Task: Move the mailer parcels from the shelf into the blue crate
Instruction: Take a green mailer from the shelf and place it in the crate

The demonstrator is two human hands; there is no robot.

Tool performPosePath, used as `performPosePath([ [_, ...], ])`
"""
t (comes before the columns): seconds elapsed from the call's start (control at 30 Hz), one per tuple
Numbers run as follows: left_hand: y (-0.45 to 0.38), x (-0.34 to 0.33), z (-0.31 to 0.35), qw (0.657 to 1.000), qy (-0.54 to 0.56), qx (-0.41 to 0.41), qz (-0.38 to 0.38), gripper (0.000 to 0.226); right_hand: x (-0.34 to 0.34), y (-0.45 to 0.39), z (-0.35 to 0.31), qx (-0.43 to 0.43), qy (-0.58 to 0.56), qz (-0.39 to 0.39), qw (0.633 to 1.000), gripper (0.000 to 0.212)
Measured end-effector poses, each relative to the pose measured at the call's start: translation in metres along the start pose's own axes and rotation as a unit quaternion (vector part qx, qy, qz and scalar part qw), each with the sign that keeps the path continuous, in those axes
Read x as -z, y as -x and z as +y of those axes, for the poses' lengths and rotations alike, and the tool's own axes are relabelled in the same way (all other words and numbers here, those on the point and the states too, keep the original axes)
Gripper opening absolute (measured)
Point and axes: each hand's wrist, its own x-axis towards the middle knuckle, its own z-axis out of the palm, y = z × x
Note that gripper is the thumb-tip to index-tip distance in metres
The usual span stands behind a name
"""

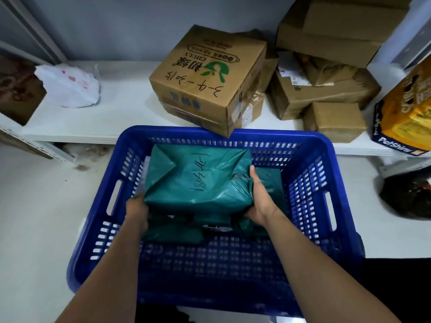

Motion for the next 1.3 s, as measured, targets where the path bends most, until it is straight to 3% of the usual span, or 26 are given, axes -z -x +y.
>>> performPosePath([
  [0.07,0.007,-0.002,0.013,0.999,0.025,0.023,-0.033,0.045,-0.004,0.008,-0.008,0.029,0.054,-0.018,0.998,0.065],
  [0.2,0.042,-0.018,0.04,0.974,-0.03,0.025,-0.222,0.076,0.009,0.027,-0.039,0.054,0.119,0.01,0.991,0.052],
  [0.27,0.055,-0.036,0.041,0.956,-0.093,0.015,-0.277,0.068,0.023,0.04,-0.053,0.07,0.146,0.042,0.986,0.045],
  [0.4,0.066,-0.088,0.013,0.951,-0.139,-0.02,-0.277,0.051,0.062,0.051,-0.07,0.114,0.118,0.105,0.981,0.036],
  [0.5,0.063,-0.122,-0.009,0.965,-0.116,-0.052,-0.228,0.049,0.075,0.039,-0.064,0.153,0.131,0.21,0.957,0.031],
  [0.57,0.059,-0.137,-0.013,0.973,-0.096,-0.076,-0.197,0.05,0.076,0.027,-0.058,0.184,0.137,0.268,0.935,0.035],
  [0.73,0.054,-0.155,-0.001,0.98,-0.069,-0.073,-0.171,0.051,0.076,0.009,-0.069,0.197,0.211,0.326,0.9,0.045],
  [0.9,0.056,-0.158,-0.002,0.982,-0.08,-0.054,-0.165,0.053,0.084,0.002,-0.07,0.231,0.349,0.359,0.834,0.048],
  [0.93,0.058,-0.161,-0.003,0.98,-0.086,-0.056,-0.171,0.053,0.085,0.004,-0.07,0.237,0.377,0.38,0.811,0.045],
  [1.0,0.068,-0.17,-0.009,0.976,-0.095,-0.055,-0.19,0.05,0.083,0.009,-0.073,0.245,0.45,0.453,0.729,0.041],
  [1.07,0.075,-0.178,-0.018,0.974,-0.093,-0.057,-0.197,0.048,0.079,0.015,-0.076,0.252,0.489,0.496,0.672,0.05],
  [1.17,0.073,-0.184,-0.02,0.974,-0.079,-0.045,-0.206,0.051,0.079,0.018,-0.065,0.254,0.524,0.495,0.645,0.058],
  [1.3,0.07,-0.188,-0.019,0.977,-0.082,-0.04,-0.193,0.05,0.076,0.012,-0.032,0.292,0.626,0.461,0.557,0.056],
])
